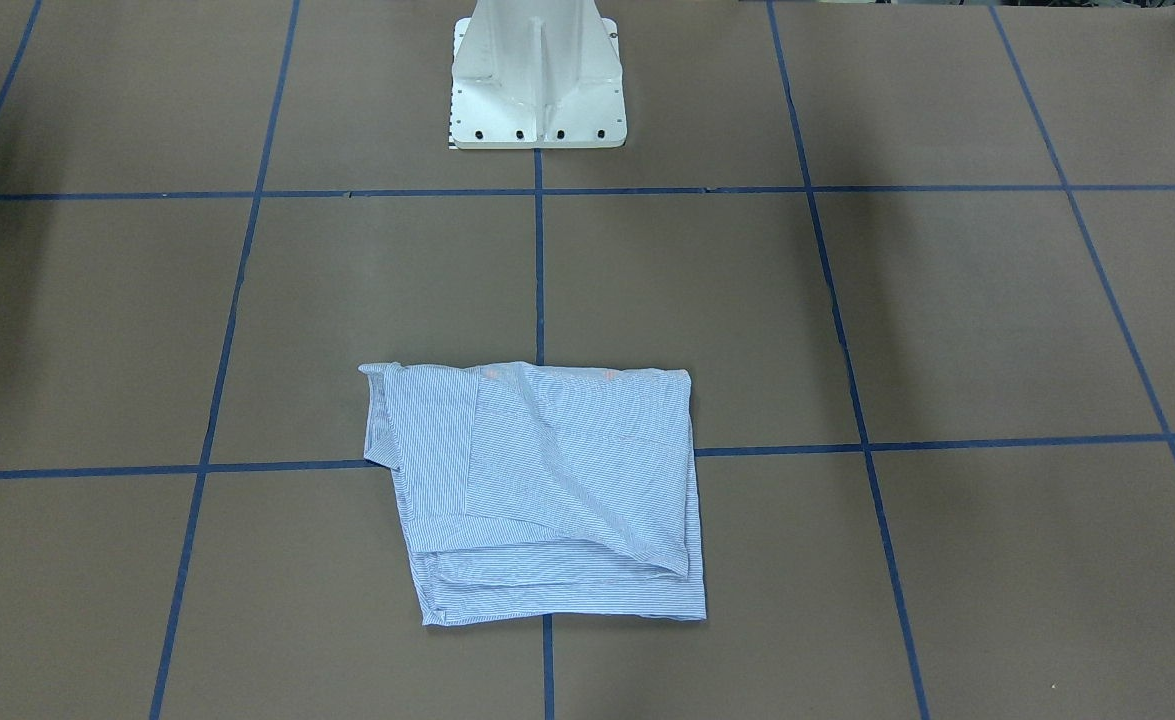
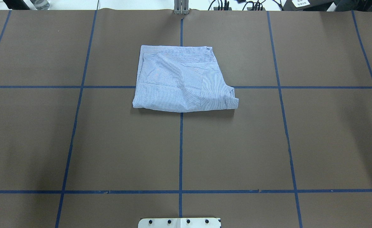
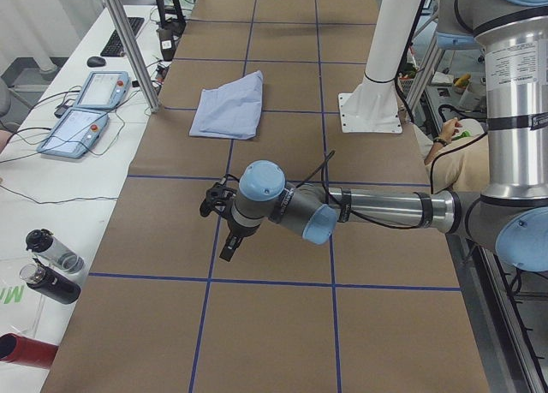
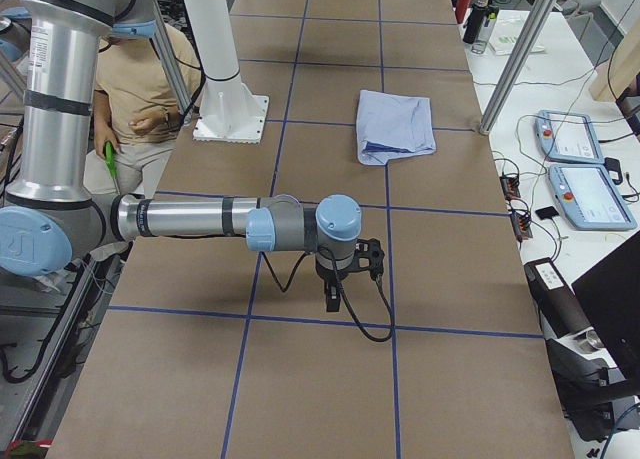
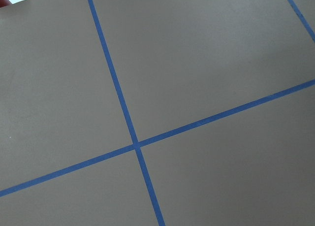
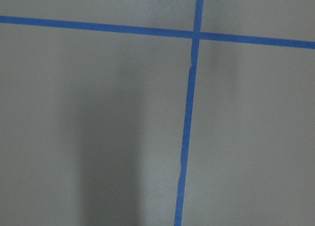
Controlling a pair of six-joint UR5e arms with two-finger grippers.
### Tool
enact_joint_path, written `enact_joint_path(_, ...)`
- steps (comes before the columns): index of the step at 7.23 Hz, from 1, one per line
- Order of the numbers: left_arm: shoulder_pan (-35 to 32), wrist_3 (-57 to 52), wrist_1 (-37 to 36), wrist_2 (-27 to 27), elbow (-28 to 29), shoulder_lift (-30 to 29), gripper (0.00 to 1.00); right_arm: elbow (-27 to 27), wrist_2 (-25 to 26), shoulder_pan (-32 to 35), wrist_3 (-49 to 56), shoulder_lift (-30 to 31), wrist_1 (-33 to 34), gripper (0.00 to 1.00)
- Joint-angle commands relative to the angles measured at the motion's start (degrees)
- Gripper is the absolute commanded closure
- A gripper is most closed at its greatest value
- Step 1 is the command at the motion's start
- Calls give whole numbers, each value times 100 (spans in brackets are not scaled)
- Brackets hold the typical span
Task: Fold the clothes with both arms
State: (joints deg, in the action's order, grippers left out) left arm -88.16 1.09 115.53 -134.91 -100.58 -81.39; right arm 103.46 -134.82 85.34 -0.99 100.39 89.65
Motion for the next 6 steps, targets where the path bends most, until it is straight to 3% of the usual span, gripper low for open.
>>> enact_joint_path(1, 1, 5, 5, -9, -41, 0, 0, 16, 8, 0, -15, -2, -9, 0)
enact_joint_path(6, 1, 5, 5, -114, -49, 0, 0, 7, -9, 0, -15, 7, 0, 0)
